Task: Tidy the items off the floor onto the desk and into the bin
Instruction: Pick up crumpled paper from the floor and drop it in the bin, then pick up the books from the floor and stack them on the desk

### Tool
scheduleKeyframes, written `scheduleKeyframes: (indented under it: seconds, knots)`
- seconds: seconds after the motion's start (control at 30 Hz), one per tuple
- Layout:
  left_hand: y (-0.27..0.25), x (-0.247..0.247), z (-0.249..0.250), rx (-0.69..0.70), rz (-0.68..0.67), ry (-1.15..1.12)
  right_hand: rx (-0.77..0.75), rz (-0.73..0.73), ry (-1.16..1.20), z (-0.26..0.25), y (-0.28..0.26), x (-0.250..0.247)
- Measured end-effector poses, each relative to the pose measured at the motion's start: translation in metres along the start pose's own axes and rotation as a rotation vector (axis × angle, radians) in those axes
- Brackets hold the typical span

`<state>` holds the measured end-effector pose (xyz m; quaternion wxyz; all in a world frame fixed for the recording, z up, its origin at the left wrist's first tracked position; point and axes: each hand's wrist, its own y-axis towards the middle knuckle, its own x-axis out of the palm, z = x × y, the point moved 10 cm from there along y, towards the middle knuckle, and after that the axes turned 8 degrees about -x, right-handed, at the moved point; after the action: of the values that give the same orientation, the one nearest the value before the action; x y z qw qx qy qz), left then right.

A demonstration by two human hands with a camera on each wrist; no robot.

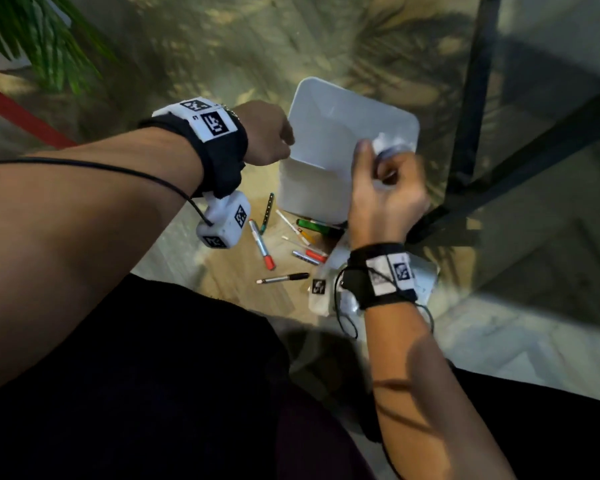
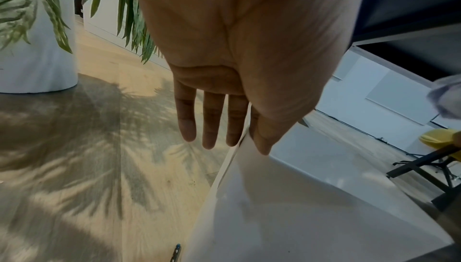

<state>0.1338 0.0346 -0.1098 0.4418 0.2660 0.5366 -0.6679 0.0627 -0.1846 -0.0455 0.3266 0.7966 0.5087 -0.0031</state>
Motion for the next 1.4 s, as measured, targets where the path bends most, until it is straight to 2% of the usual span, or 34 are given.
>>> scheduleKeyframes:
  seconds: [0.07,0.2,0.27,0.33,0.4,0.5,0.57,0.6,0.67,0.73,0.8,0.9,0.97,1.13,1.23,1.33,1.4]
  knots:
    - [0.003,0.001,0.002,0.005,0.016,0.009,-0.008,-0.013,-0.029,0.006,0.033,-0.002]
    - [0.007,-0.005,0.006,-0.028,0.042,0.014,0.175,-0.333,-0.131,0.047,0.05,0.018]
    - [0.009,-0.006,0.008,-0.057,0.039,0.029,0.155,-0.507,-0.294,0.059,0.045,0.018]
    - [0.011,-0.006,0.012,-0.077,0.028,0.048,0.173,-0.599,-0.309,0.071,0.04,0.009]
    - [0.014,-0.006,0.016,-0.088,0.025,0.06,0.263,-0.546,-0.245,0.084,0.038,-0.019]
    - [0.019,-0.005,0.018,-0.104,0.033,0.064,0.5,-0.261,-0.155,0.136,0.023,-0.079]
    - [0.021,-0.004,0.017,-0.105,0.035,0.07,0.698,-0.087,-0.106,0.184,-0.012,-0.111]
    - [0.021,-0.003,0.016,-0.1,0.03,0.07,0.815,-0.056,-0.066,0.213,-0.039,-0.119]
    - [0.021,0.001,0.015,-0.096,0.003,0.053,0.97,-0.135,-0.125,0.274,-0.102,-0.127]
    - [0.022,0.004,0.012,-0.089,-0.024,0.032,1.109,-0.288,-0.2,0.316,-0.167,-0.13]
    - [0.022,0.005,0.01,-0.079,-0.033,0.024,1.229,-0.45,-0.18,0.347,-0.229,-0.12]
    - [0.023,0.008,0.009,-0.066,-0.045,-0.012,1.304,-0.639,-0.138,0.33,-0.269,-0.089]
    - [0.024,0.009,0.007,-0.065,-0.054,-0.023,1.325,-0.679,-0.108,0.326,-0.28,-0.067]
    - [0.027,0.012,-0.001,-0.048,-0.077,-0.038,1.425,-0.597,-0.101,0.313,-0.273,-0.051]
    - [0.026,0.01,0.0,-0.015,-0.041,0.027,1.593,-0.469,0.041,0.301,-0.28,-0.052]
    - [0.023,0.008,0.007,0.012,-0.009,0.123,1.416,-0.612,-0.077,0.306,-0.274,-0.051]
    - [0.018,0.004,0.012,-0.002,0.031,0.193,1.379,-0.644,-0.034,0.306,-0.275,-0.052]
